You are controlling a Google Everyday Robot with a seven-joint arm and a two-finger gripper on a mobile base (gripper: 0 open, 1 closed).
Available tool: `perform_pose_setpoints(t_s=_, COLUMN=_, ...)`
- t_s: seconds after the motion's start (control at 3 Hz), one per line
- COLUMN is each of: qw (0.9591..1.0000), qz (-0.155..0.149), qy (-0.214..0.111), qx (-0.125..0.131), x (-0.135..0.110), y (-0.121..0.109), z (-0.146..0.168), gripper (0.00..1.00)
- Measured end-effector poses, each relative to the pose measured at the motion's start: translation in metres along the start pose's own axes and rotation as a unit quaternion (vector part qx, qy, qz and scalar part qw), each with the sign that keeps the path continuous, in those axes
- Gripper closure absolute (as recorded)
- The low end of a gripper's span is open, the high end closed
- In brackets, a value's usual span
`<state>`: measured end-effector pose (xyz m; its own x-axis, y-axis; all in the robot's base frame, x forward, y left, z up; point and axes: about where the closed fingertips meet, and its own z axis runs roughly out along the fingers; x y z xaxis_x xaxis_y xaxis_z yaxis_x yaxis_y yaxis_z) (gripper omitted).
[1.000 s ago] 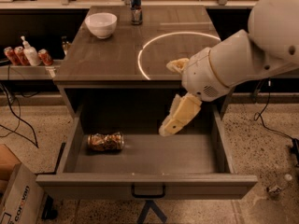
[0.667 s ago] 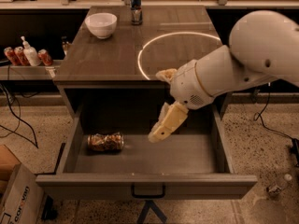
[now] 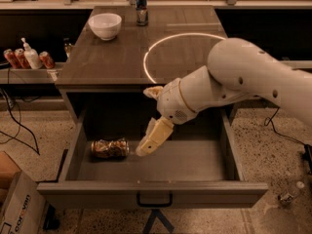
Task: Pick orange can from top drawer and place on counter
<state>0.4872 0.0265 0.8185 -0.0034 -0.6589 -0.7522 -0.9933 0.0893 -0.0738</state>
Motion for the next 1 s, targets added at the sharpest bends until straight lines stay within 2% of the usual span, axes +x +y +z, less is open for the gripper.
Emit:
perform_pose_setpoints(t_s=0.33, qw=0.9997, qz=0.003, qy=-0.006, qx=-0.024, x=0.003, y=0.002, z=0.031, gripper=0.00)
perform_pose_setpoints(t_s=1.0, qw=0.9989, qz=0.017, qy=-0.008, qx=-0.043, x=0.013, y=0.000, z=0.082, gripper=0.00)
